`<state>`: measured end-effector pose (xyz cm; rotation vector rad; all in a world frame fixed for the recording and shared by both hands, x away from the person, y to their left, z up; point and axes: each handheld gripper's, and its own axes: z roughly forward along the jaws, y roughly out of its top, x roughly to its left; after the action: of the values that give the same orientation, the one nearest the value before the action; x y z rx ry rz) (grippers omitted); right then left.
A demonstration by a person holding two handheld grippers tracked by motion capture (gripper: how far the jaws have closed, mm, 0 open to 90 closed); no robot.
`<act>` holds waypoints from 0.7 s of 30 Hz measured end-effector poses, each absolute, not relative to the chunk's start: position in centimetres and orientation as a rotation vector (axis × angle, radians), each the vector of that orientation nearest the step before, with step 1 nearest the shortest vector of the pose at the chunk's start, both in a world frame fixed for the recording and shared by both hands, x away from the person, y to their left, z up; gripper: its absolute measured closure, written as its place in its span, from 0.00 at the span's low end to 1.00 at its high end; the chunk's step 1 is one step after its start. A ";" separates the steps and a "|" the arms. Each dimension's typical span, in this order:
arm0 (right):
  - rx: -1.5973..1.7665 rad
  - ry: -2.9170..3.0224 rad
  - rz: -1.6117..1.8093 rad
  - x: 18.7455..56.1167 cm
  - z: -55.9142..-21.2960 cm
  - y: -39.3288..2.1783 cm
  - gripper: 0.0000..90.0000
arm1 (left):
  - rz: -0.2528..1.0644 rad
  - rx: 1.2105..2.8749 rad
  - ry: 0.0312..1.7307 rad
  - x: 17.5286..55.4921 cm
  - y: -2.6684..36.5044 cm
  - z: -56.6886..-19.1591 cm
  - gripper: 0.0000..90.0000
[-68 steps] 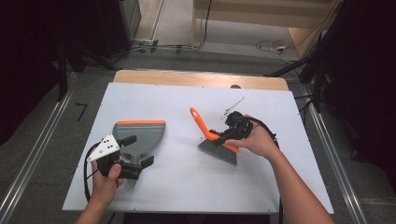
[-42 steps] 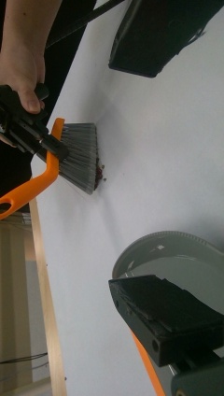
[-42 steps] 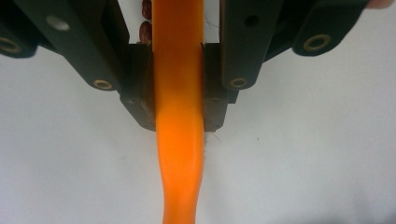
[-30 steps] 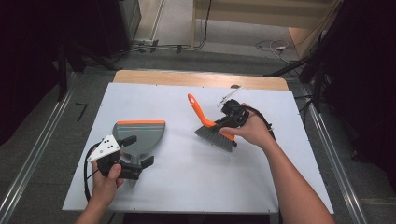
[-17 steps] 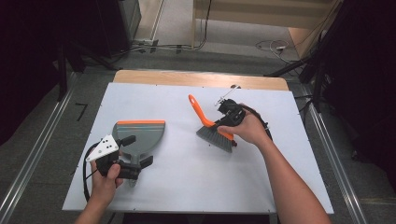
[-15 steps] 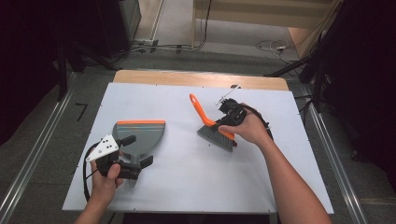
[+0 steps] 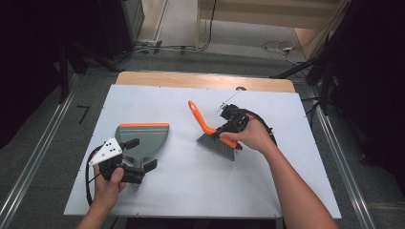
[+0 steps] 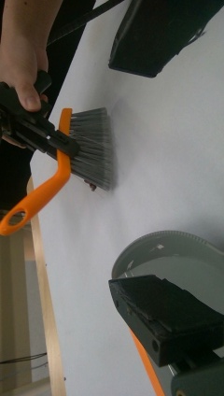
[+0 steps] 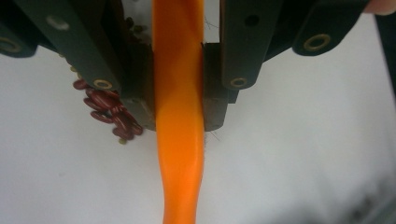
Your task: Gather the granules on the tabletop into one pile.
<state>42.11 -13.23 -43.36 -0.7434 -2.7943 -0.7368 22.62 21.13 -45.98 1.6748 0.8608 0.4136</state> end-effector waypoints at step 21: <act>-0.949 -2.704 -0.993 41.3 -42.1 -19.0 0.77 | 0.414 1.678 0.866 22.7 21.1 -46.1 0.00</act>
<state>41.31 -19.03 -42.14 -0.9489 -2.7043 -0.9932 22.70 21.12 -46.11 1.6782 0.8664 0.4137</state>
